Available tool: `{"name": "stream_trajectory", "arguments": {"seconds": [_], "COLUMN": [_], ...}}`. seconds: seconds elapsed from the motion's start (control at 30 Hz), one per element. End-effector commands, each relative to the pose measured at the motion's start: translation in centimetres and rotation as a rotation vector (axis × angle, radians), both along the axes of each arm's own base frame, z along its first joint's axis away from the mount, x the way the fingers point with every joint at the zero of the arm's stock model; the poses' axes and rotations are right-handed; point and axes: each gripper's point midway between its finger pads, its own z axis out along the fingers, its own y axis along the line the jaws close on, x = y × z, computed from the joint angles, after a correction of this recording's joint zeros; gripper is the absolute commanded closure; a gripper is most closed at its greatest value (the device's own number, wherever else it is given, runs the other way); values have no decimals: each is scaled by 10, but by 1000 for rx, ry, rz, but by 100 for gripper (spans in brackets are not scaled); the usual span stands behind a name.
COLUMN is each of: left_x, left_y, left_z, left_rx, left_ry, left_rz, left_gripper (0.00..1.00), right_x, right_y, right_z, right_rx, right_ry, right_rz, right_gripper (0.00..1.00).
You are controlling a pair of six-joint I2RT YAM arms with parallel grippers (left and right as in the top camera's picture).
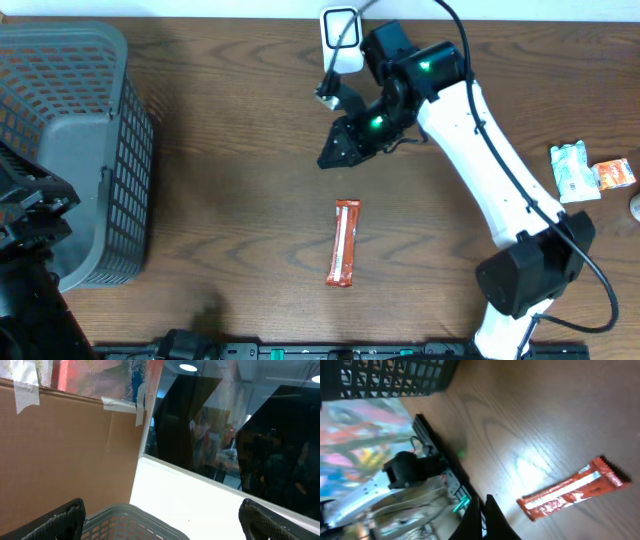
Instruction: Scan the item barcode
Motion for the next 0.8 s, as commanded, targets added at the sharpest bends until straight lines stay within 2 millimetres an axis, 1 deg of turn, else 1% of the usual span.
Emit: {"name": "stream_trajectory", "arguments": {"seconds": [0.0,0.03,0.07,0.1,0.13,0.17,0.2,0.3,0.33,0.37,0.47,0.5,0.67,0.77], "left_x": [0,0,1,1,1,1,1,1,1,1,2,3,3,3], "left_y": [1,1,1,1,1,0,0,0,0,0,0,0,0,0], "left_z": [-2,-2,-2,-3,-3,-4,-4,-4,-4,-4,-5,-6,-6,-6], "left_rx": [-8,-12,-19,-28,-34,-34,-33,-33,-33,-33,-33,-33,-32,-37], "left_ry": [-1,-3,-6,-9,-11,-10,-9,-9,-9,-9,-6,-4,-2,-5], "left_rz": [3,2,0,-3,-5,-5,-5,-4,-4,-5,-5,-4,-5,-6], "left_gripper": [2,2,2,2,2,2,2,2,2,2,2,2,2,2], "right_x": [-5,-6,-7,-8,-9,-10,-12,-17,-19,-19,-17,-17,-32,-47], "right_y": [-2,-3,-4,-4,-4,-3,-1,-3,-7,-13,-43,-47,-40,-39], "right_z": [-16,-18,-19,-19,-19,-19,-19,-25,-31,-38,-64,-69,-95,-118], "right_rx": [50,45,41,39,38,37,35,-16,-78,-149,-457,-500,-532,-521], "right_ry": [79,88,98,101,103,105,106,115,131,153,252,256,278,356], "right_rz": [12,9,7,8,11,15,20,17,-7,-51,-325,-357,-321,-313], "right_gripper": [99,96,88,63,34,11,1,1,1,1,1,1,1,1]}}
